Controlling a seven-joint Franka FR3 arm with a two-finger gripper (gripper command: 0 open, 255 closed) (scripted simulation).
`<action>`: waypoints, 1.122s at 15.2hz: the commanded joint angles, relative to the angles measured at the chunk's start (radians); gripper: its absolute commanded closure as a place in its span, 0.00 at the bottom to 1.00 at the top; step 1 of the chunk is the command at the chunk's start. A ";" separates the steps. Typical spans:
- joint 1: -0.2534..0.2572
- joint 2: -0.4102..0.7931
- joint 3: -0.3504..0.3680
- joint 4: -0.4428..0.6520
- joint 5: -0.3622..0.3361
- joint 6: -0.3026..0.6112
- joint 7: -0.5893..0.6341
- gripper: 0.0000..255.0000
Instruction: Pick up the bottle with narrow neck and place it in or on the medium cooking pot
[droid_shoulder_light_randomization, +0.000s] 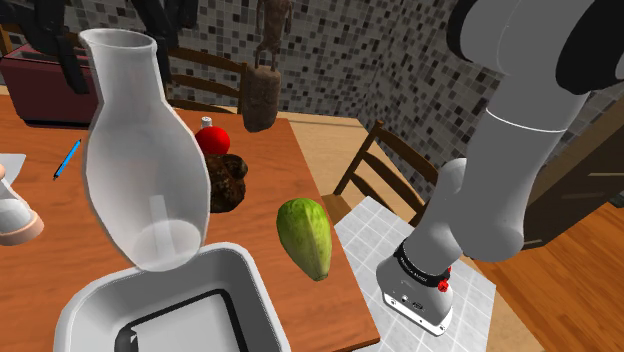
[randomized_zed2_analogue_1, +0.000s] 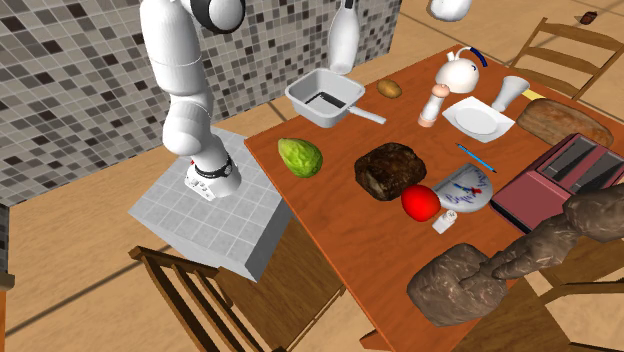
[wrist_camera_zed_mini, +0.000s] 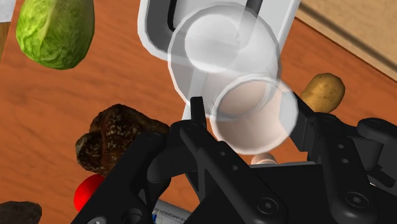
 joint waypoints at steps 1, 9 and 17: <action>-0.013 -0.023 -0.003 -0.061 0.013 0.042 -0.009 1.00; -0.040 -0.082 -0.012 -0.243 0.045 0.172 -0.032 1.00; -0.051 -0.115 -0.017 -0.388 0.062 0.290 -0.047 1.00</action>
